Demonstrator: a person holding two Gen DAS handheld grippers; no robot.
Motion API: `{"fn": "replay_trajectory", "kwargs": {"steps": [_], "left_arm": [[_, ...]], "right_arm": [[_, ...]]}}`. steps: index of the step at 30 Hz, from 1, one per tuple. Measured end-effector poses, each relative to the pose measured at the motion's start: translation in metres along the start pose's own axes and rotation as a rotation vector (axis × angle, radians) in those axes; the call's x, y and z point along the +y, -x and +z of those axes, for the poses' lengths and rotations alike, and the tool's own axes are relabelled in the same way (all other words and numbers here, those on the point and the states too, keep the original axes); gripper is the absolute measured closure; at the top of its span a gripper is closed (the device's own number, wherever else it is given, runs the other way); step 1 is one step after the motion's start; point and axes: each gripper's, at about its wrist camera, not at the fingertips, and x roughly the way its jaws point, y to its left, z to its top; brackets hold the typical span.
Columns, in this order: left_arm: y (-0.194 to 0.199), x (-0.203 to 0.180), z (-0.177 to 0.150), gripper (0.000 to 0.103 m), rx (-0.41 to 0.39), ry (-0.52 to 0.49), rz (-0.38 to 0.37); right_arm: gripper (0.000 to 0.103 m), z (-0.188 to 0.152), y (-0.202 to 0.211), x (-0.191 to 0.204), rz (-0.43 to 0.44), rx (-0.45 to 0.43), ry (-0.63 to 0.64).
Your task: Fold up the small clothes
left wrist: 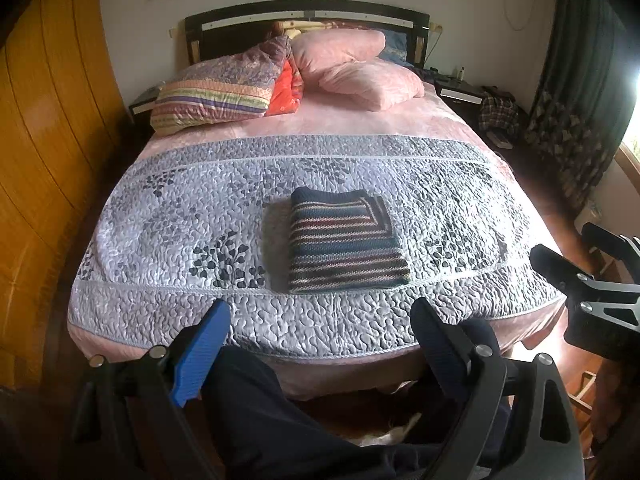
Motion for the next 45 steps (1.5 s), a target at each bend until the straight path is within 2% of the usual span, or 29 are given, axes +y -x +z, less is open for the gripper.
{"fn": "replay_trajectory", "kwargs": {"steps": [45], "left_arm": [[0.0016, -0.0011, -0.0036, 0.011, 0.0, 0.026, 0.015]], "right_arm": [[0.003, -0.0012, -0.0076, 0.0057, 0.009, -0.004, 0.009]]}}
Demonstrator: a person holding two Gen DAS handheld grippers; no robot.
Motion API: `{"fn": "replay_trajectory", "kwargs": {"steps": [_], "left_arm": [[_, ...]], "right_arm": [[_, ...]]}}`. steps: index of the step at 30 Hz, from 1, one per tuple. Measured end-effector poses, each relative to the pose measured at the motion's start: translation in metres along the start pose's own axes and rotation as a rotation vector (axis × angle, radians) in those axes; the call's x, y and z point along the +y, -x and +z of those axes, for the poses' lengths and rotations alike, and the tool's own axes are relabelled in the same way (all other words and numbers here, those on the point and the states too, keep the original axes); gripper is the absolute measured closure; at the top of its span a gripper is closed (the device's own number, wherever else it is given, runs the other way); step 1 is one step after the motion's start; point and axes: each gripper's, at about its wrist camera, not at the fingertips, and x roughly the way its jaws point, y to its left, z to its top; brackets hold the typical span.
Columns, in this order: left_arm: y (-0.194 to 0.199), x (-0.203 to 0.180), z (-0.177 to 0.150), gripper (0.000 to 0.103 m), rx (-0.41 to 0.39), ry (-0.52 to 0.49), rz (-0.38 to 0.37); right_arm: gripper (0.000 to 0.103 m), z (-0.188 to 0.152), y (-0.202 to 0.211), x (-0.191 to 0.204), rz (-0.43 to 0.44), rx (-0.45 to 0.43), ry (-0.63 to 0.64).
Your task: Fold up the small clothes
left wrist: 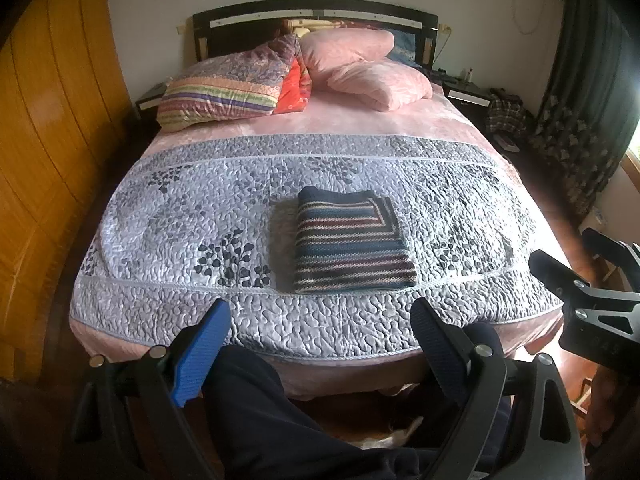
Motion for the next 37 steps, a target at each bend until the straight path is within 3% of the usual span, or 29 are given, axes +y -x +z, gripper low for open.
{"fn": "replay_trajectory", "kwargs": {"steps": [37], "left_arm": [[-0.0033, 0.0071, -0.0002, 0.011, 0.007, -0.015, -0.002]], "right_arm": [[0.003, -0.0007, -0.0044, -0.0024, 0.012, 0.008, -0.015]]}}
